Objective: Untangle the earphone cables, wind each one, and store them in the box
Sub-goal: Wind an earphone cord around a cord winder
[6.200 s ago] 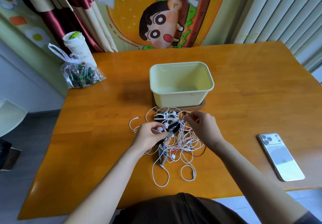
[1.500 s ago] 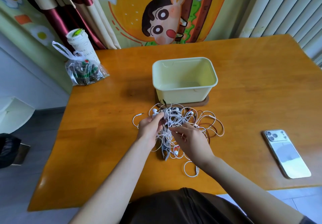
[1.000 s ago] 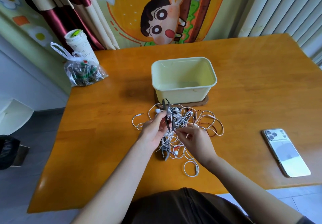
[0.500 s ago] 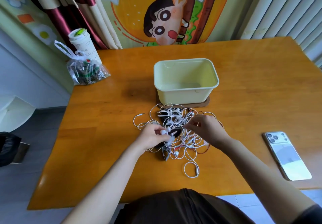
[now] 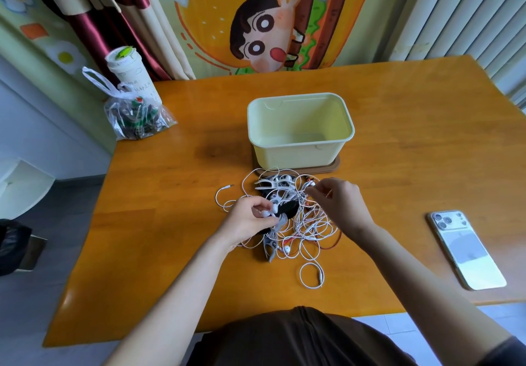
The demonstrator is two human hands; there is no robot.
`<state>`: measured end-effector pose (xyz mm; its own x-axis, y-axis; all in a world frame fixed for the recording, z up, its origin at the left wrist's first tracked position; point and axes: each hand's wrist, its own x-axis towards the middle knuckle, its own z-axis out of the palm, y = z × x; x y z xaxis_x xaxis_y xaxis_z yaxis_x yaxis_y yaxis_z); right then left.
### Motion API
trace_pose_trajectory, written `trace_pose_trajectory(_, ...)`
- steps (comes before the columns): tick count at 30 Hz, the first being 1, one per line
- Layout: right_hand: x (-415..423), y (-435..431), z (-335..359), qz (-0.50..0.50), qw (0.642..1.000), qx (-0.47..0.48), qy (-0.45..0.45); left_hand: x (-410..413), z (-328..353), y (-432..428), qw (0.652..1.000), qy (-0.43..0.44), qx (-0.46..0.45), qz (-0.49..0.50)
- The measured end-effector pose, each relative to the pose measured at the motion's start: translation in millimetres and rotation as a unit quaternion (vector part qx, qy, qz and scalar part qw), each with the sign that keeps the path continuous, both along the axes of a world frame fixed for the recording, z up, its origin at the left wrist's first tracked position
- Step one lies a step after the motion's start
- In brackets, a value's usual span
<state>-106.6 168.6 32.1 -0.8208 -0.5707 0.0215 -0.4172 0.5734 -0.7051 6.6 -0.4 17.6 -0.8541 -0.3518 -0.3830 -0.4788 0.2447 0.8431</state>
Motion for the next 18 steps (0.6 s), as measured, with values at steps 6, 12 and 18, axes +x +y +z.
trace_pose_trajectory(6,28,-7,4,0.057,0.998,-0.007,0.028,-8,-7,4,0.993,-0.006,-0.002,0.119)
trace_pose_trajectory(12,68,-15,-16,0.079,0.995,-0.052,0.012,-20,2,13,0.940,0.040,0.226,0.253)
trace_pose_trajectory(18,69,-5,-15,0.080,0.991,-0.101,0.027,-16,13,14,0.879,0.073,0.381,0.277)
